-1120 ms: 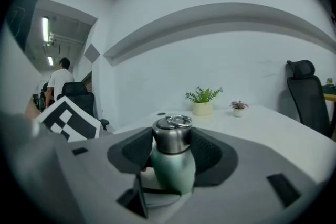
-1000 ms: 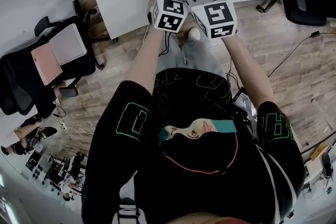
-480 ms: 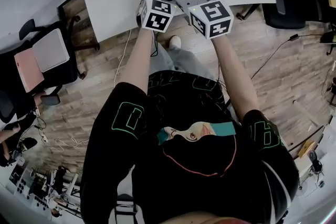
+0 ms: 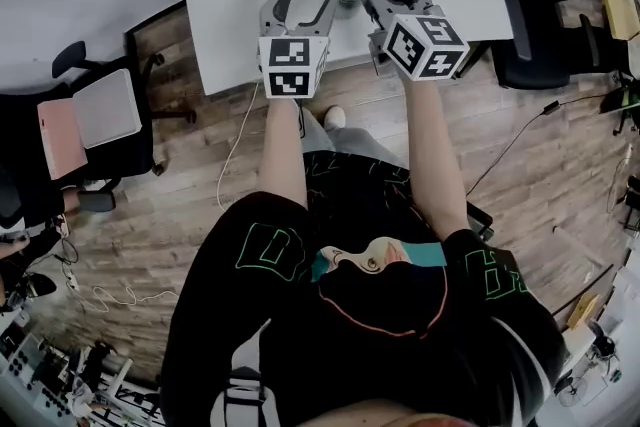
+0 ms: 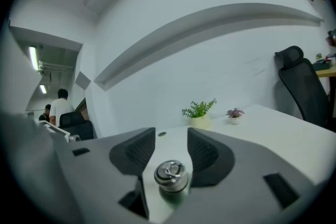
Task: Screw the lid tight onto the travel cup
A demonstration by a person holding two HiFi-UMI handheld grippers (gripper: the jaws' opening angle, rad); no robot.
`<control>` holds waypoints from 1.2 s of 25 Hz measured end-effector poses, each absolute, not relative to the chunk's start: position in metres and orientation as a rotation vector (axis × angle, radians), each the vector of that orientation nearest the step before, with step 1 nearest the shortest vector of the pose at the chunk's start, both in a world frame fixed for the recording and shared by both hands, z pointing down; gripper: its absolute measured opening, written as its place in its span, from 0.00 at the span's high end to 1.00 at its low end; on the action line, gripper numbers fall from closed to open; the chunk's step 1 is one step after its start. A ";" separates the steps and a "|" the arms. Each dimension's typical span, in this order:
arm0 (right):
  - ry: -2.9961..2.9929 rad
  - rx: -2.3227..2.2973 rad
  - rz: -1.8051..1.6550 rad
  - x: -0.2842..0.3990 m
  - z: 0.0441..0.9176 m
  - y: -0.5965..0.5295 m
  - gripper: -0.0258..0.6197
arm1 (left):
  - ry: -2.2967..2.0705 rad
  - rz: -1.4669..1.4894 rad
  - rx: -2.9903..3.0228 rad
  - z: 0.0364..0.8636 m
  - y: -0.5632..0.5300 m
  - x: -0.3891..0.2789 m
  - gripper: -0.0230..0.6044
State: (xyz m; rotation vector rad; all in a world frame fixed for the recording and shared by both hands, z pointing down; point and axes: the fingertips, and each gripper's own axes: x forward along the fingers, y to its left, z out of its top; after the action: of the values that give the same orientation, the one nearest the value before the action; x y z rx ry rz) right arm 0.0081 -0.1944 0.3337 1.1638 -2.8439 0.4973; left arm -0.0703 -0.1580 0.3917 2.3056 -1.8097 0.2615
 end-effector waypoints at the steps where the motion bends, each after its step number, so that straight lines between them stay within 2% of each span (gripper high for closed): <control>1: -2.855 1.187 0.507 0.010 0.327 -0.195 0.67 | -1.856 0.216 2.296 0.377 -0.159 -0.077 0.53; 4: -2.890 1.239 0.510 0.013 0.305 -0.195 0.75 | -1.970 0.137 2.298 0.336 -0.161 -0.096 0.59; 9: -2.965 1.282 0.404 0.013 0.257 -0.197 0.95 | -2.183 -0.056 2.298 0.260 -0.158 -0.123 0.78; 11: -3.003 1.273 0.349 0.012 0.236 -0.195 0.95 | -2.258 -0.118 2.296 0.233 -0.154 -0.129 0.93; 12: -3.018 1.268 0.319 0.012 0.226 -0.194 0.95 | -2.285 -0.140 2.291 0.221 -0.152 -0.132 0.96; 20: -2.970 1.313 0.171 0.011 0.193 -0.197 0.95 | -2.328 -0.073 2.282 0.178 -0.153 -0.134 0.96; 30: -2.941 1.326 0.101 0.022 0.185 -0.205 0.95 | -2.389 -0.056 2.265 0.169 -0.159 -0.135 0.96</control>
State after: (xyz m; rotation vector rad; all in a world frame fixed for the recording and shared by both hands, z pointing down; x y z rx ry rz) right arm 0.0217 -0.2048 0.1847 1.3262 -2.9414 0.1012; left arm -0.1346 -0.1588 0.1692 2.2651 -2.3893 -0.0559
